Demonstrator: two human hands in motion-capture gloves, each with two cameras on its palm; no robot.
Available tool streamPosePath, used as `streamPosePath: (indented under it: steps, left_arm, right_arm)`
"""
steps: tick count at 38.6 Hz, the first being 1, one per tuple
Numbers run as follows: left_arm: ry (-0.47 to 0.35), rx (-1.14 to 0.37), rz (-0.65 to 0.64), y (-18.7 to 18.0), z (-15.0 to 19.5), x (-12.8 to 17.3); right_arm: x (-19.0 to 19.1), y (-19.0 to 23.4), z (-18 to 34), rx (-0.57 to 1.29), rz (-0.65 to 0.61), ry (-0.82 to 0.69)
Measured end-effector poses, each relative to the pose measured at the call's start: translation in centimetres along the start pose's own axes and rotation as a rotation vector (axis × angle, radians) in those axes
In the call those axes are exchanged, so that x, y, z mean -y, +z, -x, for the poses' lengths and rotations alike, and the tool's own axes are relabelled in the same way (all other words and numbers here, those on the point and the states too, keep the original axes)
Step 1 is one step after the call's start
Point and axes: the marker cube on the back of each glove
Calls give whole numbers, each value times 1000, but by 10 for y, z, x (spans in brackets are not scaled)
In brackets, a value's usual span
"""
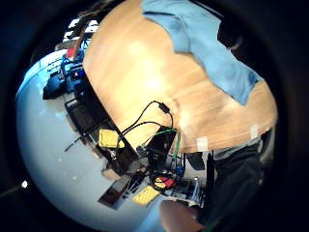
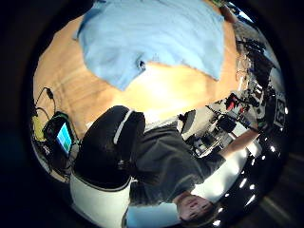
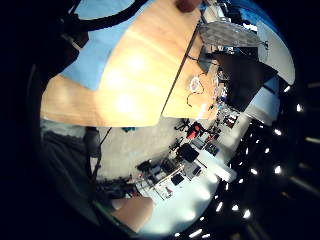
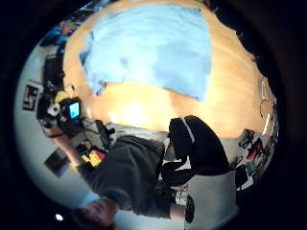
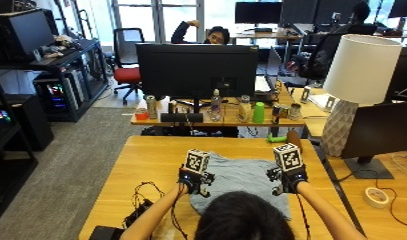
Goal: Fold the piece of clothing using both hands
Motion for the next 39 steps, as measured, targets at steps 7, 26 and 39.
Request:
streamPosePath:
  steps: [7,26,39]
  left_arm:
    - [-34,24,80,33,-21,-17]
    - [-119,126,96,62,-34,-4]
    - [-134,213,-194,46,-33,21]
  right_arm:
    - [16,27,4,11,56,-7]
    - [41,79,7,25,149,-25]
    - [49,106,11,19,191,-49]
